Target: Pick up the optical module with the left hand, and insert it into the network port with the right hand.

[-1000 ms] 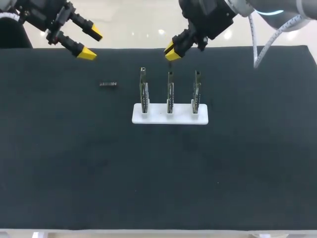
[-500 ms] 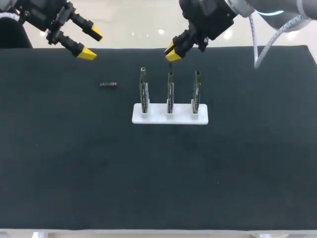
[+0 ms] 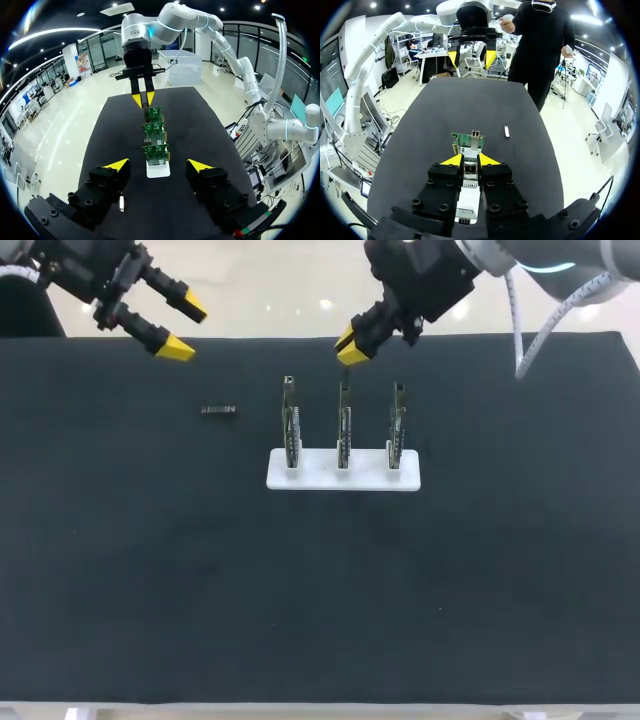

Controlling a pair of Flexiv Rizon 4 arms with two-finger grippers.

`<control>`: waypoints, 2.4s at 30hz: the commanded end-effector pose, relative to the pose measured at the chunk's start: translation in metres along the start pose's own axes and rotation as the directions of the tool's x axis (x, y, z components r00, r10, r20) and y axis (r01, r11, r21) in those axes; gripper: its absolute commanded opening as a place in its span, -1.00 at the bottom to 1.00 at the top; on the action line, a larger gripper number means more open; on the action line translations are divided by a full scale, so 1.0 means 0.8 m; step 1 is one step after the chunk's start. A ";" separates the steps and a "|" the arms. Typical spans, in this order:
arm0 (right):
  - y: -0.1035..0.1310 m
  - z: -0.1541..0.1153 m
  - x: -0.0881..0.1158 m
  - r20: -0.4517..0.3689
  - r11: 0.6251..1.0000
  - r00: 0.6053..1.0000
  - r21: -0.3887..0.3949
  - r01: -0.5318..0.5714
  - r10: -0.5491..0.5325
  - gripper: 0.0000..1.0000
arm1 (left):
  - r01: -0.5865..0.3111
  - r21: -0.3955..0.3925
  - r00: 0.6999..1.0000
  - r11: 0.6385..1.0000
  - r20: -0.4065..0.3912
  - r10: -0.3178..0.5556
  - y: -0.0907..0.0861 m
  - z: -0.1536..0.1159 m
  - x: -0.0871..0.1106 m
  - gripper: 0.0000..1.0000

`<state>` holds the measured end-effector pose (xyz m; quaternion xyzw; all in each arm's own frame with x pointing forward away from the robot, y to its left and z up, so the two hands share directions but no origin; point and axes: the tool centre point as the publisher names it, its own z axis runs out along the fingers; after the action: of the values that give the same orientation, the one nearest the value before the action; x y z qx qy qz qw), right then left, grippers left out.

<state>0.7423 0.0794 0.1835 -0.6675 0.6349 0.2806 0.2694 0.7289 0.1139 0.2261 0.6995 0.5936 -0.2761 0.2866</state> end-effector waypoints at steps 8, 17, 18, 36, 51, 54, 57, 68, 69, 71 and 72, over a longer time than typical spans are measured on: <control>0.003 0.004 0.003 0.009 1.000 1.000 0.005 0.000 0.000 -1.00 | 0.001 0.001 1.000 1.000 -0.003 -0.001 0.001 0.000 0.000 1.00; 0.003 0.006 0.004 0.012 1.000 1.000 -0.004 -0.006 0.006 -1.00 | 0.001 0.001 1.000 1.000 -0.003 -0.001 0.001 0.000 0.000 1.00; 0.003 0.006 0.004 0.012 1.000 1.000 -0.004 -0.007 0.007 -1.00 | 0.001 0.001 1.000 1.000 -0.003 -0.001 0.001 0.000 0.000 1.00; 0.002 0.007 0.005 0.023 1.000 1.000 0.006 -0.014 0.014 -1.00 | 0.001 0.001 1.000 1.000 -0.003 -0.001 0.001 0.000 0.000 1.00; -0.001 -0.021 -0.034 -0.036 0.997 0.997 0.013 -0.070 0.070 -1.00 | 0.001 0.001 1.000 1.000 -0.003 -0.001 0.001 0.000 0.000 1.00; -0.001 -0.017 -0.031 -0.037 0.997 0.997 0.013 -0.070 0.070 -1.00 | 0.001 0.001 1.000 1.000 -0.003 -0.001 0.001 0.000 0.000 1.00; -0.001 -0.009 -0.025 -0.034 0.998 0.997 0.015 -0.067 0.068 -1.00 | 0.001 0.001 1.000 1.000 -0.003 -0.001 0.001 0.000 0.000 1.00; 0.001 0.015 -0.004 -0.025 0.998 0.998 0.017 -0.062 0.063 -1.00 | 0.001 0.001 1.000 1.000 -0.003 -0.001 0.001 0.000 0.000 1.00; 0.001 0.017 -0.002 -0.026 0.998 0.998 0.018 -0.061 0.061 -1.00 | 0.001 0.001 1.000 1.000 -0.003 -0.001 0.001 0.000 0.000 1.00; 0.001 0.020 0.001 -0.033 0.998 0.998 0.019 -0.059 0.059 -1.00 | 0.001 0.001 1.000 1.000 -0.003 -0.001 0.001 0.000 0.000 1.00; 0.001 0.020 0.002 -0.034 0.998 0.998 0.019 -0.059 0.059 -1.00 | 0.001 0.001 1.000 1.000 -0.003 -0.001 0.001 0.000 0.000 1.00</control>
<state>0.7422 0.0889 0.1738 -0.6515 0.6606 0.2730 0.2542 0.7289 0.1139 0.2261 0.6995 0.5936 -0.2761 0.2866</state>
